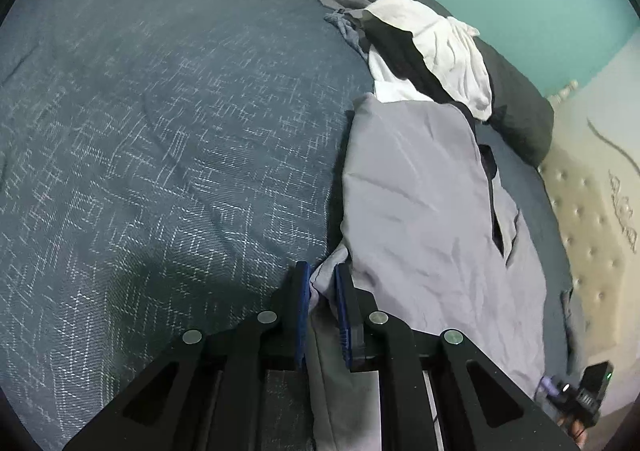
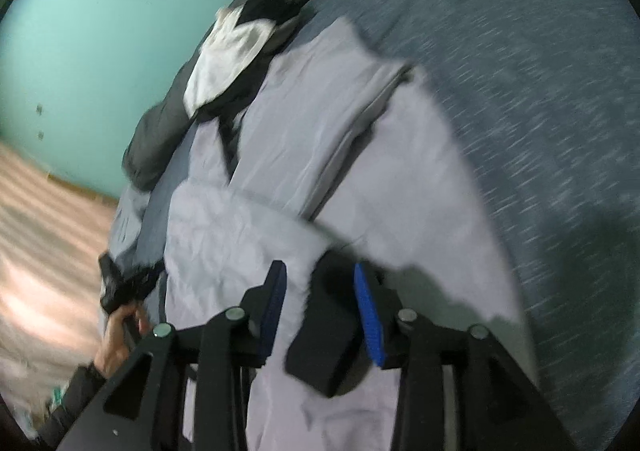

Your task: Fold clothes

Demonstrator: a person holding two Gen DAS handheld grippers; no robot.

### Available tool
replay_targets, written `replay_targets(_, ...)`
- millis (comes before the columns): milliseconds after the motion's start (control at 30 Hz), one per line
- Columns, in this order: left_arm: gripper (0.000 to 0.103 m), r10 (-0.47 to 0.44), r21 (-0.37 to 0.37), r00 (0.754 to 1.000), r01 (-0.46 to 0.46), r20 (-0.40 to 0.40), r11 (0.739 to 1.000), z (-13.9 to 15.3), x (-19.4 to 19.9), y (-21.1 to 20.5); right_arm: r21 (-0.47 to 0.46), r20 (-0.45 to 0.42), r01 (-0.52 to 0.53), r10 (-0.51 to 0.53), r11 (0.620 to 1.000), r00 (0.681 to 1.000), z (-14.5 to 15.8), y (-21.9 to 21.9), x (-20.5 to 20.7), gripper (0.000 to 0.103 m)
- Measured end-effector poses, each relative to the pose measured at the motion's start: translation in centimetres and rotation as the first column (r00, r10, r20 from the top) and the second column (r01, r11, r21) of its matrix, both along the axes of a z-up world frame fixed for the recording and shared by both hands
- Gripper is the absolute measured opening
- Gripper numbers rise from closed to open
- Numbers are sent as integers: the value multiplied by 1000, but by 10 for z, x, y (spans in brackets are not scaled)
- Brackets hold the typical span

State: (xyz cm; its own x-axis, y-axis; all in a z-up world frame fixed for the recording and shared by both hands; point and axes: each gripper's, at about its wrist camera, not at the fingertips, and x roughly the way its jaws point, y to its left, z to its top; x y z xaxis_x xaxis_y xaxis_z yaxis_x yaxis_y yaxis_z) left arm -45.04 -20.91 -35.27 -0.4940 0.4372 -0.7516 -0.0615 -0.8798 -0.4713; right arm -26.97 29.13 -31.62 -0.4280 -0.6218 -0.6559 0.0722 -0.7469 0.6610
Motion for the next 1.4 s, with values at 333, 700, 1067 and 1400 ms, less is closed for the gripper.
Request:
replay_targets(333,14,-7,-28,1000,7,2,1000,1,-1,0,68,59,-80,76,995,995,-22,-17,-13,25)
replay_targets(700,14,66,-9,998,-66,20,998,-3,2,1,10,31,53,-54,999,998,-16,15,13,4)
replay_targets(1067,14,163,88,985,-168,64,982,-2,4,-8,56,62,26,-30,998,998,-20,7,22,4)
replay_targets(1400,23,36,-41,999,-36,0,999,17,-8,9,53,56,33,-36,998,998,-17,7,19,4)
